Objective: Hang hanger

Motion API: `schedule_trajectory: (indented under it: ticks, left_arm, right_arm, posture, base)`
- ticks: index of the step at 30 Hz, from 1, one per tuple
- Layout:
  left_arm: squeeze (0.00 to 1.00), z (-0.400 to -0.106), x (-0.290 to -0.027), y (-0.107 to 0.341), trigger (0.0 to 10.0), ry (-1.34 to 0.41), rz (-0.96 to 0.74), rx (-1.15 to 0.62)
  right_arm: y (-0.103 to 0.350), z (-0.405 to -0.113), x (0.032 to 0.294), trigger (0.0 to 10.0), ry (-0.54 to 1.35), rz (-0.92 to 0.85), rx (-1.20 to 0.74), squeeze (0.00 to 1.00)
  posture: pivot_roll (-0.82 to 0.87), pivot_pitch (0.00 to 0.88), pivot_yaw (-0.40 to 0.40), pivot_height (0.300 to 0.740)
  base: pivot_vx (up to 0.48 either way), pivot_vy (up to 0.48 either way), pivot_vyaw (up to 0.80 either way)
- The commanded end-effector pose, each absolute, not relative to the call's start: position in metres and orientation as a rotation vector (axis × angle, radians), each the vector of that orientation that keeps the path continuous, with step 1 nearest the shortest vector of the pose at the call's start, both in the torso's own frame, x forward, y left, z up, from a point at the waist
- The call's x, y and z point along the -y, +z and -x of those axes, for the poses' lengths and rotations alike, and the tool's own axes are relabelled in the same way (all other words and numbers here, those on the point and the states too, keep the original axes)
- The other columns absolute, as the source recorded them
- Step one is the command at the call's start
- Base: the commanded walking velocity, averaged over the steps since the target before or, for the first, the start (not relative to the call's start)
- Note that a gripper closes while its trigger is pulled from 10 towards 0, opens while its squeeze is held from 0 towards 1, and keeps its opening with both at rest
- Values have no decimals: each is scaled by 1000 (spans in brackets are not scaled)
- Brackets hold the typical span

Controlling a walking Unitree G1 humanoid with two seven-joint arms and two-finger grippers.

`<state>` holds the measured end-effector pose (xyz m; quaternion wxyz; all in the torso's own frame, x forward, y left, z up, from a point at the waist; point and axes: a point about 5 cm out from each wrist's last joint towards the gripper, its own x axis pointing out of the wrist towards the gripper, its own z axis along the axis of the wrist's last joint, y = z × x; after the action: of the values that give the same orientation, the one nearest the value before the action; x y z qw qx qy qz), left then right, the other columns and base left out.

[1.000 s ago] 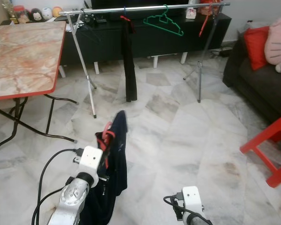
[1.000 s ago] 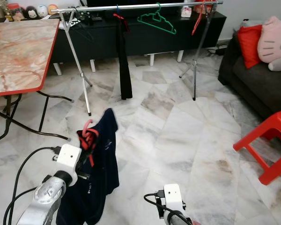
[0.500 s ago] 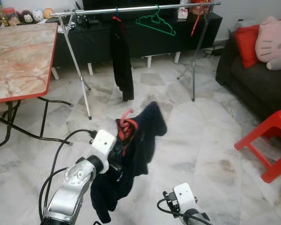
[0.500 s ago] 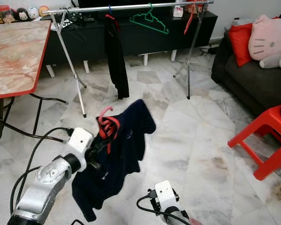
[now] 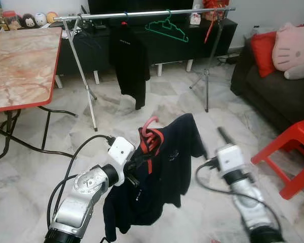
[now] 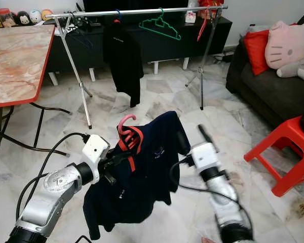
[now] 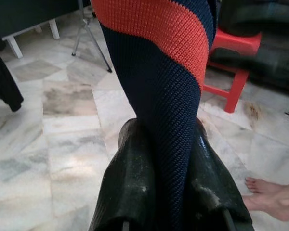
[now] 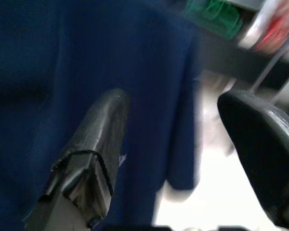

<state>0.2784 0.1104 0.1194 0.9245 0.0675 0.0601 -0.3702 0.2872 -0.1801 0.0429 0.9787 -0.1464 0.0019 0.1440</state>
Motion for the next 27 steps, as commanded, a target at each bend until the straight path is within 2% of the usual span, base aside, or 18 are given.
schedule_trajectory:
  ticks: [1, 6, 16, 27]
  left_arm:
    - [0, -280, -107, 131, 10000, -776, -144, -79]
    - [0, -280, -107, 134, 10000, -808, -148, -80]
    - [0, -272, -90, 149, 10000, -998, -150, -74]
    - [0, -265, -81, 158, 10000, -1102, -156, -83]
  right_arm:
    - [38, -285, 183, 10000, 319, 260, -64, 0]
    - [33, -273, 181, 10000, 399, 354, -97, 0]
    - [23, -263, 169, 10000, 552, 280, -161, 0]
    - [24, -264, 165, 10000, 546, 283, -158, 0]
  posture:
    - [-35, 34, -41, 740]
    - [-43, 42, -40, 740]
    - [-43, 53, -44, 740]
    - [-39, 62, -43, 740]
  base:
    - [0, 0, 0]
    - [0, 0, 0]
    - [0, 0, 0]
    - [0, 0, 0]
